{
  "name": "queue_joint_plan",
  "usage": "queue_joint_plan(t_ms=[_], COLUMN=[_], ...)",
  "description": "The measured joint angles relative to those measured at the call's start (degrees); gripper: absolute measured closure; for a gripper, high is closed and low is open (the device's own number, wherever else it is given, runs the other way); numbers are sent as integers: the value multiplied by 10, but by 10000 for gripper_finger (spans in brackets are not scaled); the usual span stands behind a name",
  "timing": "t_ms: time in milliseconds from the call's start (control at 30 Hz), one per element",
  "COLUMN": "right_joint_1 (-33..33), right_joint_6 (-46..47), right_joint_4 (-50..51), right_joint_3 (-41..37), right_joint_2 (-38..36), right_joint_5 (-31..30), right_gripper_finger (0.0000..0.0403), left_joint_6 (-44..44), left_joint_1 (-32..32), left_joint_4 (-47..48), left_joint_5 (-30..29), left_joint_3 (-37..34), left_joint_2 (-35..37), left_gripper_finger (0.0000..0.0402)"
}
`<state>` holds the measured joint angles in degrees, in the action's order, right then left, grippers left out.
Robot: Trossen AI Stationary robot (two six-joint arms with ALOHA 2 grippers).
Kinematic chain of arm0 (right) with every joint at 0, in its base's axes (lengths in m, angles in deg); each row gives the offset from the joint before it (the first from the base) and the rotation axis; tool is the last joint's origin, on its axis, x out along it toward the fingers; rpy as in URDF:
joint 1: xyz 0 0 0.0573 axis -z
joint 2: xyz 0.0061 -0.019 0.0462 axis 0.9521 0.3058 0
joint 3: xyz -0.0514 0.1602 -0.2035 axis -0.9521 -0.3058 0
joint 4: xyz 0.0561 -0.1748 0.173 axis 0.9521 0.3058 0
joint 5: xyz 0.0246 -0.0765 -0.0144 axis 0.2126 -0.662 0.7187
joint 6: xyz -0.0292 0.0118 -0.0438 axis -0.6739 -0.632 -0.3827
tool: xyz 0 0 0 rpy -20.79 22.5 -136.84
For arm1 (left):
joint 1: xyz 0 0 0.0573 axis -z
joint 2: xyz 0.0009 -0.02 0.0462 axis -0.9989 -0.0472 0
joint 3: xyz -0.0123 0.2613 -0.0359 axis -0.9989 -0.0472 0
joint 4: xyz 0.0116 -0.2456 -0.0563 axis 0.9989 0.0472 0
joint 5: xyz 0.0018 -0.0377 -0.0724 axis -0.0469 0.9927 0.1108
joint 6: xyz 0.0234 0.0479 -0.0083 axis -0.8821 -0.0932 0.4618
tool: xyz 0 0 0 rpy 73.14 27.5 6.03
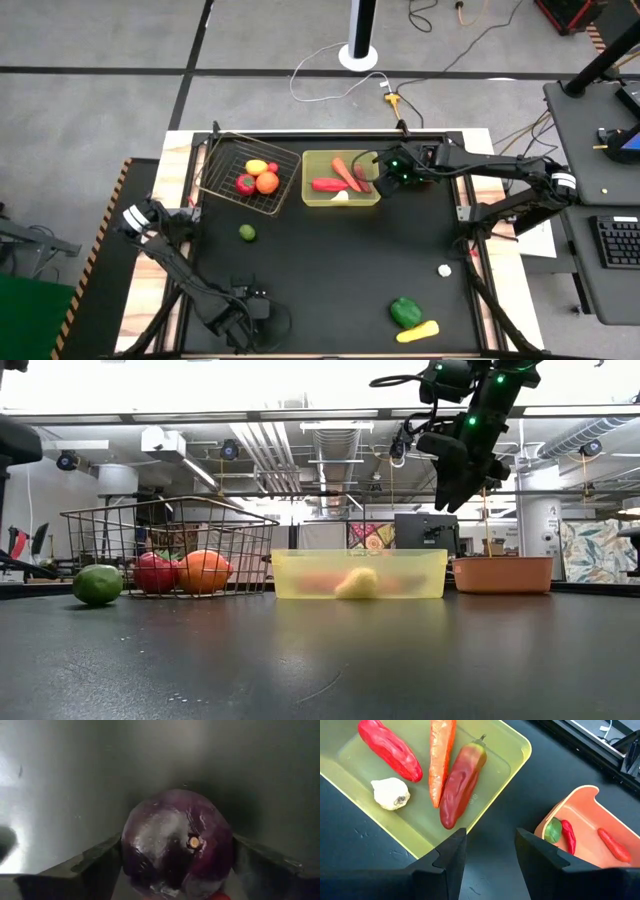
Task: Sort produce into baskets
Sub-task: Put the plum into the yellow bin
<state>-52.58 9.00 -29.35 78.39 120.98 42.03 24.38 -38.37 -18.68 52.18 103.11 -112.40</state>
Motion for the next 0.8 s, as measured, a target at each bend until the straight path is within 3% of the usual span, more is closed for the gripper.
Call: queue_joint_plan(t_ms=[200,400,567,800], right_joint_1=[-12,-48,-94,-161], right_joint_6=[-2,-18,-34,-53], right_joint_4=[0,-9,-51,-143], right_joint_3=[0,0,0,0], right_joint_2=[0,-2,-8,-9], right_joint_5=[0,-4,-6,-7], right_gripper_finger=[241,244,251,257], left_joint_6=[-4,-20,-39,-116], left_joint_1=[0,0,0,-4], left_joint_4=[5,46,113,102], left_joint_5=[-13,-53,-157,-330], left_joint_3=[0,12,39,54], left_joint_2=[0,26,75,159], left_gripper_finger=[116,122,122,122])
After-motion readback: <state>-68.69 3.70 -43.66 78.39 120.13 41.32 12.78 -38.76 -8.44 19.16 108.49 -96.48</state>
